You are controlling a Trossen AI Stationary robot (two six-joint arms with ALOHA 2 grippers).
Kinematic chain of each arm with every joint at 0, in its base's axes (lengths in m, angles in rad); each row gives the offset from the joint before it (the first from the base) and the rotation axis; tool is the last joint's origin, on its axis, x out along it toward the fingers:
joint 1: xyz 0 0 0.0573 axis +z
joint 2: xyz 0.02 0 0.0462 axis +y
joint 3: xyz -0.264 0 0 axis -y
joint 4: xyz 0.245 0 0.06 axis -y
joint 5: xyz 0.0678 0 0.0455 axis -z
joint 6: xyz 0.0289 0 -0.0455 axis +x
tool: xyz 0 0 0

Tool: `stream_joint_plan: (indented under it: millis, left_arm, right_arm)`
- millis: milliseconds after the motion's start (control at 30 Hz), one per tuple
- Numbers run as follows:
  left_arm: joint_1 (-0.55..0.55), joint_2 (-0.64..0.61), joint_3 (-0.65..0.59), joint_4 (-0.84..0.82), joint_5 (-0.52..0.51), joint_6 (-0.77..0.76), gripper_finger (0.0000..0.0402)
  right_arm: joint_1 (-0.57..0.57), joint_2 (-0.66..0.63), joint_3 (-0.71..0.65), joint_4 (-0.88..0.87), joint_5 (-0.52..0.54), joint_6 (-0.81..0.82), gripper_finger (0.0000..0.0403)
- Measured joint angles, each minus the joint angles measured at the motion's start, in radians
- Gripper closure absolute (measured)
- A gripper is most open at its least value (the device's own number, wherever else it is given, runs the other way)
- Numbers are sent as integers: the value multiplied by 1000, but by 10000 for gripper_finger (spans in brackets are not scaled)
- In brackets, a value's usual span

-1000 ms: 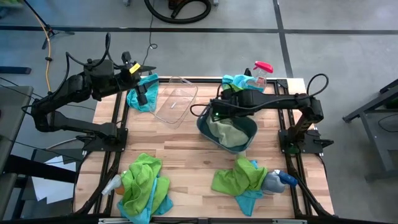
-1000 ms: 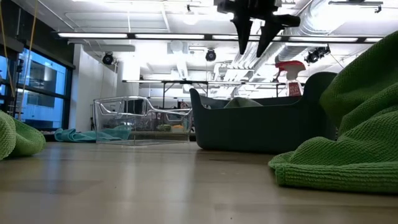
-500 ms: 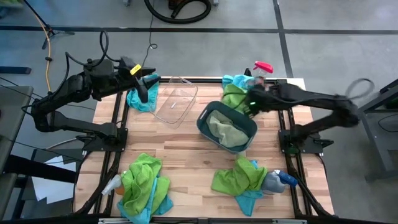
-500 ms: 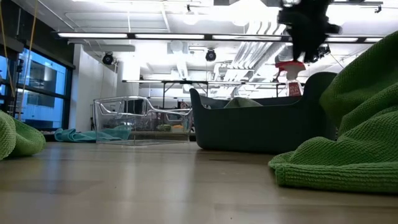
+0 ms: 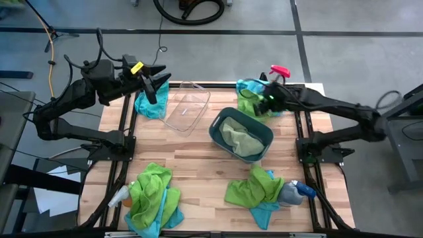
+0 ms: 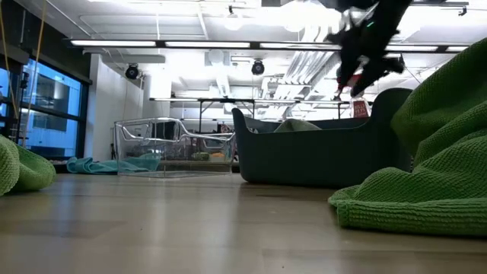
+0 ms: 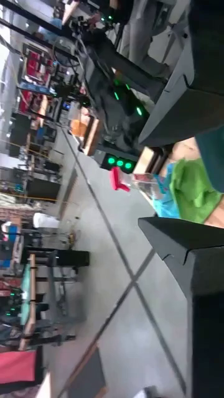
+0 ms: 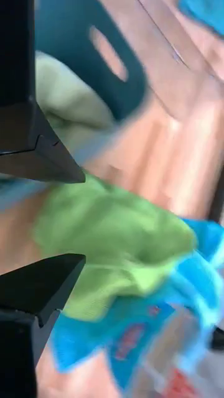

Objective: Sort microfiber towel by color & place in baskets
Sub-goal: Put the green microfiber towel into the blue bin

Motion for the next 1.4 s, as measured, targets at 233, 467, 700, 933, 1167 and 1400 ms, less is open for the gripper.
stream_joint_plan:
  millis: [233,467,700,933,1167,1400]
  left_arm:
    - [0,0,0,9,0,18,216]
    - [0,0,0,8,0,35,216]
    - [0,0,0,8,0,58,216]
    - [0,0,0,8,0,60,216]
    - [0,0,0,8,0,93,216]
    - [0,0,0,8,8,140,216]
  right_arm:
    - [-103,281,80,-3,25,-63,210]
    - [-110,416,86,-28,76,-59,210]
    - [-110,467,86,-21,166,-27,210]
    - [-110,470,86,2,182,-37,224]
    - [-74,450,86,-14,178,-44,382]
    - [-32,298,149,-56,190,-82,399]
